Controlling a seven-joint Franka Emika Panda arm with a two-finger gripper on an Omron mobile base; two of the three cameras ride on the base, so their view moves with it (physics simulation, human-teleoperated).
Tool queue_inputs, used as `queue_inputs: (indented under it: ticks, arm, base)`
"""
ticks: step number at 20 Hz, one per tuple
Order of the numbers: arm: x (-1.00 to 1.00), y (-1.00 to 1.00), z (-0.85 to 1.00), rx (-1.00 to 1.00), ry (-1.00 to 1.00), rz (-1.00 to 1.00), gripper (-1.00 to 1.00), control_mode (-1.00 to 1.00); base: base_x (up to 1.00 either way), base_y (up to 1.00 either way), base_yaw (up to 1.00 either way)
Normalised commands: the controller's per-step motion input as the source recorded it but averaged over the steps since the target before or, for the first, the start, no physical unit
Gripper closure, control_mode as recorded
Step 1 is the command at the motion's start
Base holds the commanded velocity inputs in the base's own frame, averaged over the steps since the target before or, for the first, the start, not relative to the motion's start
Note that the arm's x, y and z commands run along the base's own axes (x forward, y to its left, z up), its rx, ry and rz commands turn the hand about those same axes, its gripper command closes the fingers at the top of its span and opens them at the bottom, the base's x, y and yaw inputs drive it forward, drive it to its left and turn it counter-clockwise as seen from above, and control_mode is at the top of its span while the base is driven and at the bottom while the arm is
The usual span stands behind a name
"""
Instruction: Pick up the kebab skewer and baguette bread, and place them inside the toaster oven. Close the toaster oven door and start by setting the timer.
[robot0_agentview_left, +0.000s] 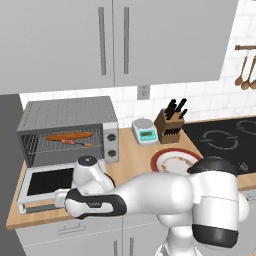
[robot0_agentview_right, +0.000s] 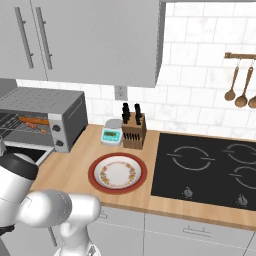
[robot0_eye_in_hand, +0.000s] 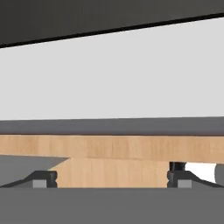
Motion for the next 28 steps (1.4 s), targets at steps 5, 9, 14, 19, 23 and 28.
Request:
queue_inputs:
  ticks: [5,9,14,19,23,28]
  arm:
    - [0.15,0.00,-0.12,0.00,0.00,0.00,-1.00,-1.00]
    - [0.11,0.03,-0.22,-0.06,0.00,0.01,-1.00,-1.00]
    - [0.24,0.09,-0.18,-0.11,0.00,0.04,-1.00,-1.00]
    - [0.23,0.01,-0.09,-0.11,-0.02,0.03,-1.00,-1.00]
    - [0.03,0.00,-0.26,-0.07,-0.14,0.00,-1.00,-1.00]
    - [0.13,-0.03,-0.31,-0.02,-0.20,0.00,-1.00,-1.00]
  base:
    - [0.00,0.00,0.00]
    - [0.00,0.00,0.00]
    - [0.00,0.00,0.00]
    - [0.00,0.00,0.00]
    - [0.00,0.00,0.00]
    - [0.00,0.00,0.00]
